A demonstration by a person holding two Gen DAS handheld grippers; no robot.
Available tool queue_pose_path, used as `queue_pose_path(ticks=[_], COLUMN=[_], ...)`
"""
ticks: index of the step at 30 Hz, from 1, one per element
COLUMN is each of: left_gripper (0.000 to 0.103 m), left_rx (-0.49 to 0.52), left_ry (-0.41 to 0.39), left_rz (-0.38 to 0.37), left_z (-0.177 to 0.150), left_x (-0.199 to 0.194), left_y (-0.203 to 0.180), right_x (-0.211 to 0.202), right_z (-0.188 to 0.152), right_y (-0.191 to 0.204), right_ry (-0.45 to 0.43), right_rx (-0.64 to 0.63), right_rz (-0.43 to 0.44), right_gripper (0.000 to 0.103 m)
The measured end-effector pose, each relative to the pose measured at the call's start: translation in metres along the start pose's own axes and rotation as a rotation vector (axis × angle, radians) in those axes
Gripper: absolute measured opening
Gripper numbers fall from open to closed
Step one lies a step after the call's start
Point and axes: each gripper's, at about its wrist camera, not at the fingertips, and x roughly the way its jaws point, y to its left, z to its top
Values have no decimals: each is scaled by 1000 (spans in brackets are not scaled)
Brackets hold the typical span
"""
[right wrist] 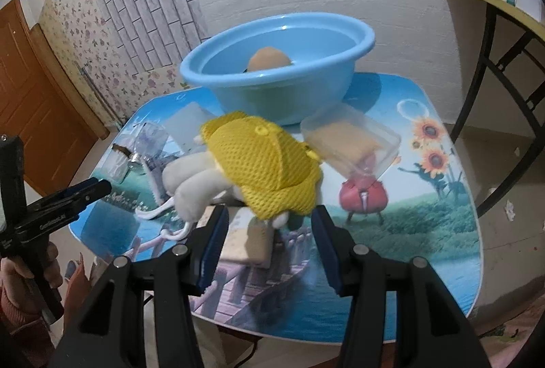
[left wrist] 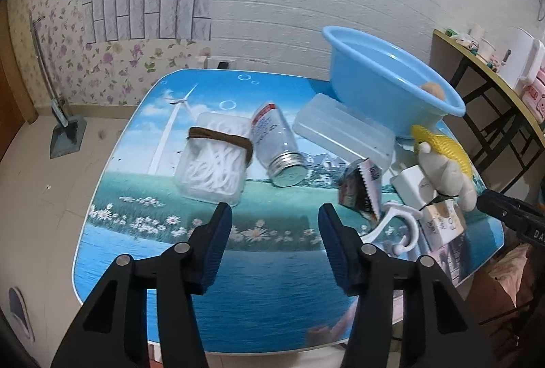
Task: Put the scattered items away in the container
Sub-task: 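Withdraw both open tools from the basin back over the table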
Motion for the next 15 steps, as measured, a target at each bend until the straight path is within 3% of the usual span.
queue_pose_path(ticks=[12,15], left_gripper=[56,61], left_rx=[-6,-5], left_ry=[-4,-4], left_rz=[71,83], left_z=[7,9], left_x=[8,11], left_y=[27,34], right_x=[13,16], right_z=[-5,-8], right_y=[21,27], right_ry=[51,68], right_rx=[-28,-37], right_rz=[25,32], right_gripper=[50,64])
